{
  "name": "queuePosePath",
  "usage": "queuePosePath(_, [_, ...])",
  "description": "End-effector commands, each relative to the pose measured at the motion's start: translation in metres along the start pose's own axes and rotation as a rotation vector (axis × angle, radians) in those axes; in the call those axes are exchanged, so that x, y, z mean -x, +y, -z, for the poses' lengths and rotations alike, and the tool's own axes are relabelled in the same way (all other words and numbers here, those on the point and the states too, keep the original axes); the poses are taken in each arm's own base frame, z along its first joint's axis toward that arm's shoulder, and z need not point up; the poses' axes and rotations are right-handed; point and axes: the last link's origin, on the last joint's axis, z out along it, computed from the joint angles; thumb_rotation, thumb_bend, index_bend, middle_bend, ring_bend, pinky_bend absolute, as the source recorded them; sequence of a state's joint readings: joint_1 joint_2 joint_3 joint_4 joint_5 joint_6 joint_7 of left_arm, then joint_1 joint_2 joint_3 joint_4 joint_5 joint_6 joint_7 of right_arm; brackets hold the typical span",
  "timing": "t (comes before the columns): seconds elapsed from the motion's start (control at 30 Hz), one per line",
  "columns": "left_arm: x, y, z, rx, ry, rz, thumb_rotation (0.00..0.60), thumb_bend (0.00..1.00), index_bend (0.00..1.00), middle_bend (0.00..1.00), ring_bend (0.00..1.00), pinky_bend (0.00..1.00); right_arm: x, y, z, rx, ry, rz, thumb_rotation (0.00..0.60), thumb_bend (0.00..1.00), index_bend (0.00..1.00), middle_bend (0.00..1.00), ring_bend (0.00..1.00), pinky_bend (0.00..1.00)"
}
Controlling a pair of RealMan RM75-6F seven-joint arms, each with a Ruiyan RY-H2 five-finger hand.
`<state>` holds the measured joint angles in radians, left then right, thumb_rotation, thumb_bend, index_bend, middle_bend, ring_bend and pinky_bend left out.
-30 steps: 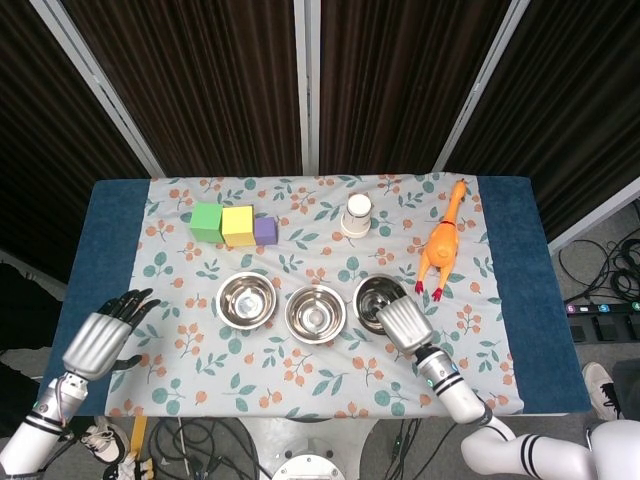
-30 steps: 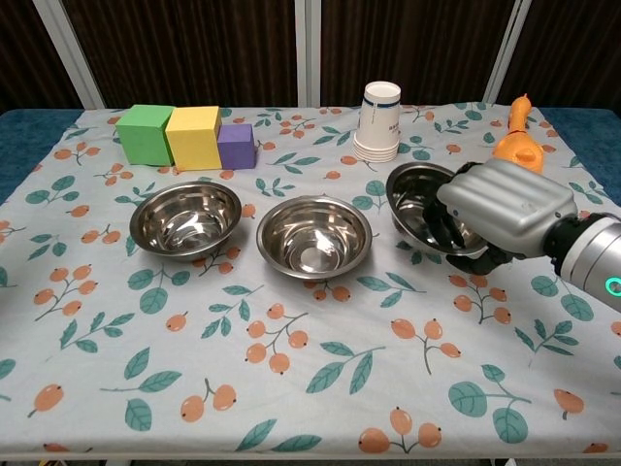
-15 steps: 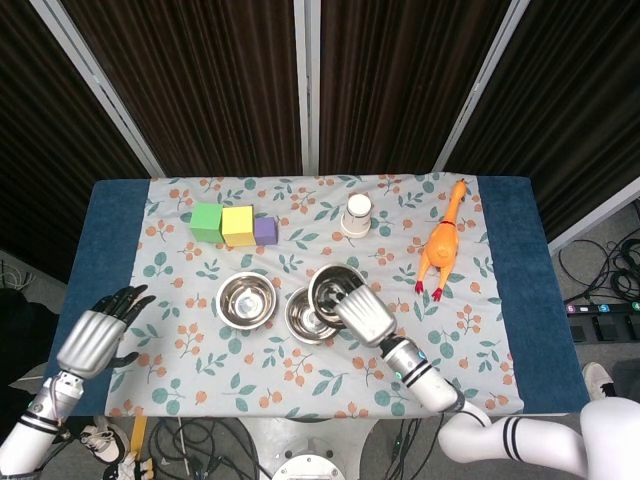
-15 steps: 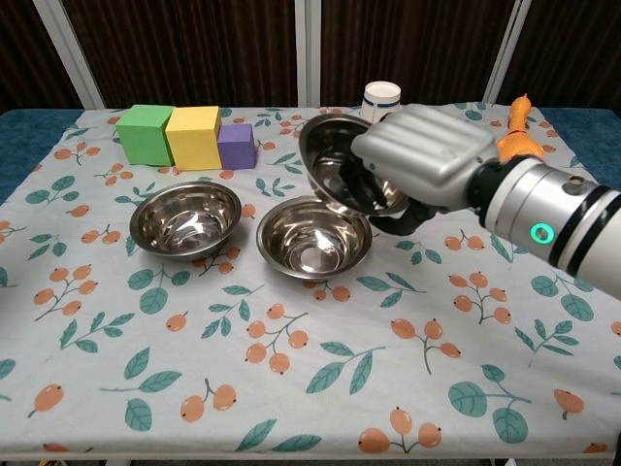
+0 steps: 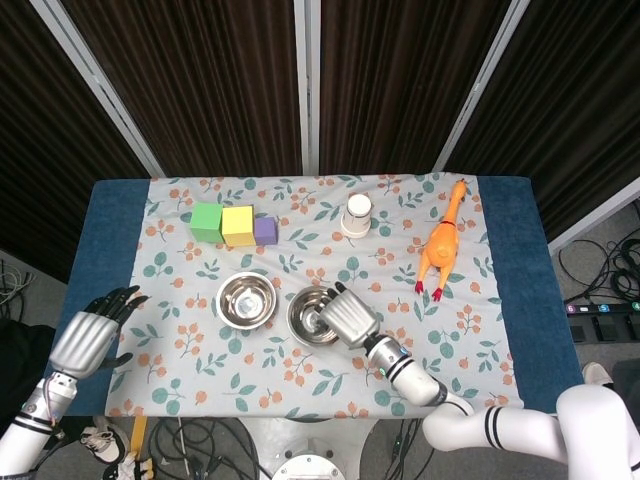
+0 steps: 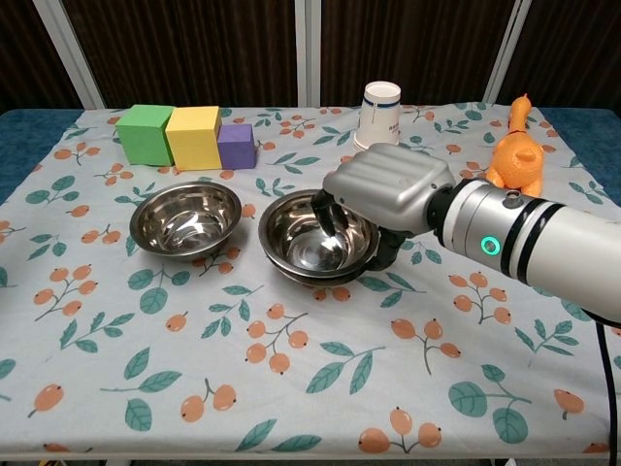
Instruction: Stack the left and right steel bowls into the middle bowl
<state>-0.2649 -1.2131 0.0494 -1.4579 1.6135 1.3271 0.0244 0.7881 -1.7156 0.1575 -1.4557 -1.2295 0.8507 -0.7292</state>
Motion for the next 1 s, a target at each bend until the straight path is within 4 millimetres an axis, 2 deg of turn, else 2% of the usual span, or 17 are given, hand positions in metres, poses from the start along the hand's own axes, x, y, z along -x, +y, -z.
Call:
queuePosePath(0.03, [0.0,0.0,-0.001,0.002,0.001,0.001,0.6,0.06,0.19,0.18,0.13,0.27,-0.008,0.002,0.005,0.005,0.009,-0.026,0.6,0.0,0.32,0.34,0.22,0.23])
queuePosePath(0.2, [-0.002,0.003,-0.003,0.015,0.003,-0.005,0.6,0.06,0.19,0.18,0.13,0.27,-0.035,0.013,0.022,0.032,0.083,-0.018,0.6,0.0,0.32,0.34,0.2,0.22])
queuePosePath(0.37, [-0.001,0.006,-0.005,0.035,0.006,-0.024,0.6,0.06,0.19,0.19,0.13,0.27,-0.07,0.03,0.05,0.076,0.157,-0.013,0.6,0.0,0.32,0.34,0.2,0.22])
queuePosePath(0.63, [0.012,0.024,-0.013,0.142,-0.084,-0.112,0.6,0.07,0.2,0.21,0.13,0.27,-0.118,0.056,0.092,0.174,0.26,-0.12,0.6,0.0,0.32,0.34,0.21,0.23])
queuePosePath(0.77, [0.014,0.04,-0.022,0.215,-0.087,-0.156,0.6,0.09,0.22,0.25,0.15,0.32,-0.132,0.071,0.106,0.22,0.303,-0.136,0.6,0.0,0.32,0.34,0.22,0.25])
queuePosePath(1.0, [0.024,0.062,-0.043,0.333,-0.062,-0.233,0.6,0.12,0.26,0.26,0.17,0.33,-0.134,0.09,0.115,0.268,0.307,-0.14,0.6,0.0,0.32,0.34,0.22,0.25])
